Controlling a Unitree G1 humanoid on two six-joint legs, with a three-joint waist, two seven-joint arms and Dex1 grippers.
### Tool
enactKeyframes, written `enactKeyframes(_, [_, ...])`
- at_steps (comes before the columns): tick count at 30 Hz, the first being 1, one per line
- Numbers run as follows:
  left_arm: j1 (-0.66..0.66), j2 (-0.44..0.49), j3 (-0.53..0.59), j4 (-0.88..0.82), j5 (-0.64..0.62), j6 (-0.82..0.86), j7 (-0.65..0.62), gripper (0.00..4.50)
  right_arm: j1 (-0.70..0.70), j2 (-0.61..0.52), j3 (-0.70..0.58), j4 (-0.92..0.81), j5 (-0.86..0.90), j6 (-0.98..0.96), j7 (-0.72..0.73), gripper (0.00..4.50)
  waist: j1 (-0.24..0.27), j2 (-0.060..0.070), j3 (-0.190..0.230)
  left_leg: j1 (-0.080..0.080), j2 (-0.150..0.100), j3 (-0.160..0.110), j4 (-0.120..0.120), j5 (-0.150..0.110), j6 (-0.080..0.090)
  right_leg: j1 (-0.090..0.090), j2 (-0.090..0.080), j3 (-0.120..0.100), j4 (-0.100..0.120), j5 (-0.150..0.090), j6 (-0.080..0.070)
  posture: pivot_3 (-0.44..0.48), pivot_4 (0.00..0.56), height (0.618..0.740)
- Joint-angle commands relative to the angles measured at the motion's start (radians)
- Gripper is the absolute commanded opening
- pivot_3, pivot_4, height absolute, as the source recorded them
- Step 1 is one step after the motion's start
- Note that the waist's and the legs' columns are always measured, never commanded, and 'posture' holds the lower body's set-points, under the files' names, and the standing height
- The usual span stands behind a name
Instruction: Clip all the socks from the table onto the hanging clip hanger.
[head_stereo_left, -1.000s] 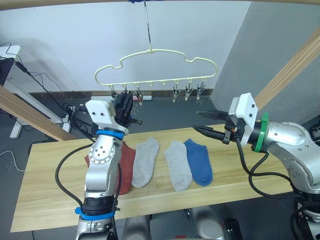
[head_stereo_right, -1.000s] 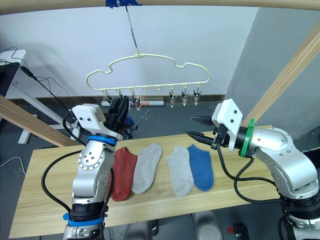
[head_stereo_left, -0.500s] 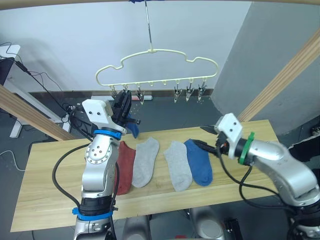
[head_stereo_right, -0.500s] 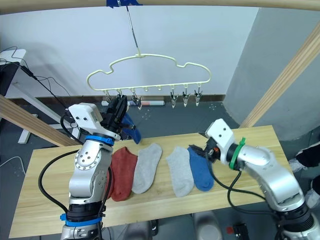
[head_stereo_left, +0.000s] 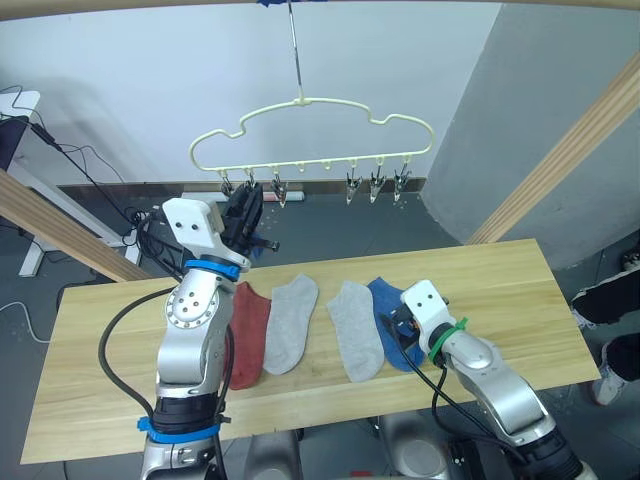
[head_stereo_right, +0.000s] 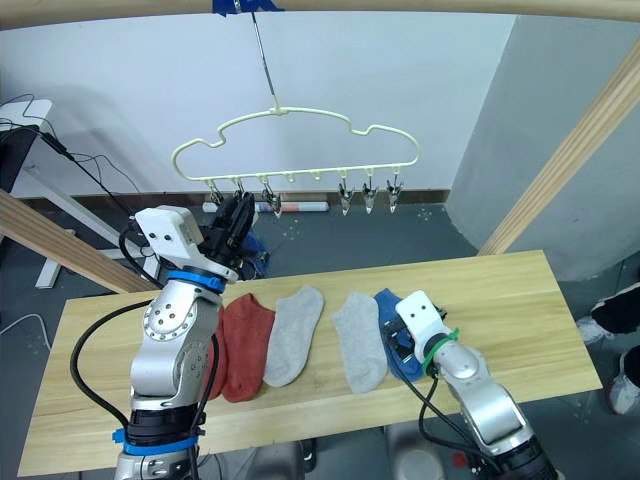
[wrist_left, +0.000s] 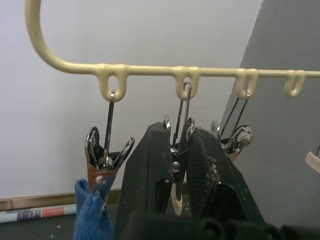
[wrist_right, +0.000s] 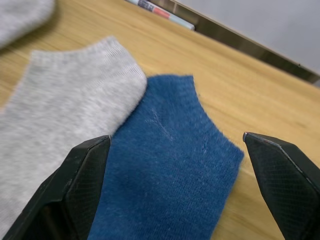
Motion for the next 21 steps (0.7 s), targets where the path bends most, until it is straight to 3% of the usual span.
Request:
enactKeyframes(1, [0.008,0.006,0.002,-0.052,-0.006,0.003,0.000,0.33,-0.024,0.046,-0.038,0.093,-0.007,-0.057,-0.027,4.44,0.000,0.000,0.000,0.000,0.000,0.000,0.000,0.000,0.000,0.000,0.000,0.000,0.000,0.000,0.000,-0.226,0.335,0.740])
enactKeyframes(7, [0.013,0.008,0.000,-0.065,-0.009,0.014,-0.004,0.33,-0.033,0.096,-0.085,0.193,0.013,0.001,-0.007,4.44,0.001,0.000,0.000,0.000,0.000,0.000,0.000,0.000,0.000,0.000,0.000,0.000,0.000,0.000,0.000,-0.217,0.335,0.740])
enactKeyframes(16, [0.022,0.015,0.007,-0.070,-0.015,0.023,-0.007,0.33,0.002,0.097,-0.090,0.170,-0.002,0.015,0.003,4.44,0.002,0.000,0.000,0.002,0.000,0.000,0.000,0.000,0.000,0.002,0.000,0.000,0.000,0.000,0.000,-0.217,0.334,0.740])
enactKeyframes(19, [0.020,0.015,0.007,-0.073,-0.020,0.029,-0.007,0.33,-0.008,0.098,-0.102,0.173,-0.001,0.011,0.001,3.86,0.003,0.000,0.000,0.002,0.000,0.000,0.000,0.000,0.000,0.002,0.000,0.000,-0.001,0.000,0.000,-0.219,0.335,0.740])
enactKeyframes(21, [0.019,0.016,0.008,-0.074,-0.022,0.032,-0.008,0.33,-0.011,0.098,-0.105,0.174,-0.001,0.011,0.003,3.20,0.002,0.000,0.000,0.002,0.000,0.000,0.000,0.000,0.000,0.002,0.000,0.000,-0.001,0.000,0.001,-0.219,0.335,0.740])
